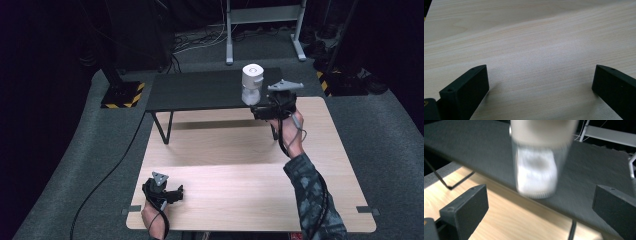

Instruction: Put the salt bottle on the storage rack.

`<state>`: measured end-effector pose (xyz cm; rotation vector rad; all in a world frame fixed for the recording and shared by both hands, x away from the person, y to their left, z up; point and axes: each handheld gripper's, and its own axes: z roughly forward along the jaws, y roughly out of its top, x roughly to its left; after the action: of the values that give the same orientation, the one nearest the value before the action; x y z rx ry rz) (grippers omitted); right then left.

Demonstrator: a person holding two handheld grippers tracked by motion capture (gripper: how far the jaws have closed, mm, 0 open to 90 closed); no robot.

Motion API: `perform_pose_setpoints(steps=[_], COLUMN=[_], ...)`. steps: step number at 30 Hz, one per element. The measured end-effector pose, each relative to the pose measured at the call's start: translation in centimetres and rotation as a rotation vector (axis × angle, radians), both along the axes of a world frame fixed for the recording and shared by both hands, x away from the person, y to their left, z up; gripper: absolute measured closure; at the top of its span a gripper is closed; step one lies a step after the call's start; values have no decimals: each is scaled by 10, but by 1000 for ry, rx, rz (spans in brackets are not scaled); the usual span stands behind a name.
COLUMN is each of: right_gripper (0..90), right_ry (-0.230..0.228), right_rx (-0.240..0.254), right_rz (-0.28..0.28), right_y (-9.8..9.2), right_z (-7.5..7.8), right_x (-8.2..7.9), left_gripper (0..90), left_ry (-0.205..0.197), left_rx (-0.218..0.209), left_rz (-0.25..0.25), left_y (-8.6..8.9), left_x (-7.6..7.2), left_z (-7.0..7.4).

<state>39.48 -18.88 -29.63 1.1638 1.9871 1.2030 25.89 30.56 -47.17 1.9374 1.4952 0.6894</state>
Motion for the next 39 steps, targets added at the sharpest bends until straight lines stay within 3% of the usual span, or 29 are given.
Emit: perform_pose_setpoints(steps=[2, 5, 6, 8, 10, 11, 14, 15, 16, 19, 23, 25, 29, 39], right_gripper=[0, 0, 0, 0, 0, 0, 0, 0, 0, 0, 0, 0, 0, 0], right_ry=[1, 16, 16, 27, 56, 56, 100, 134, 134, 180, 200, 215, 204, 180], right_rx=[4, 13, 13, 19, 44, 44, 51, 52, 52, 79, 110, 131, 156, 123], right_rz=[-20, -45, -45, -80, -113, -113, -150, -175, -175, -208, -220, -215, -208, -206], right_y=[-17, -37, -37, -52, -69, -69, -86, -95, -95, -109, -116, -120, -124, -117], right_z=[-17, -41, -41, -67, -97, -97, -131, -150, -150, -178, -194, -196, -200, -200], right_x=[-21, -41, -41, -60, -77, -77, -93, -102, -102, -118, -124, -124, -128, -134], left_gripper=[3, 3, 3, 3, 3, 2, 2, 3, 3, 3, 3, 3, 2, 2], left_ry=[1, 1, 1, -2, -1, -1, -1, -1, -1, -8, -6, -4, -2, -3], left_rx=[-2, 0, 0, 3, 2, 2, 1, 2, 2, 11, 6, 4, 1, 5], left_rz=[-1, -2, -2, -1, -1, -1, -1, -3, -3, -16, -19, -19, -23, -9], left_y=[0, 0, 0, -1, -1, -1, -1, -1, -1, -2, -2, -1, -1, -3], left_x=[0, 0, 0, -1, 0, 0, 0, 0, 0, -1, -1, -1, 1, 1], left_z=[0, 0, 0, 0, 0, 0, 0, 0, 0, 0, -1, 0, 0, 0])
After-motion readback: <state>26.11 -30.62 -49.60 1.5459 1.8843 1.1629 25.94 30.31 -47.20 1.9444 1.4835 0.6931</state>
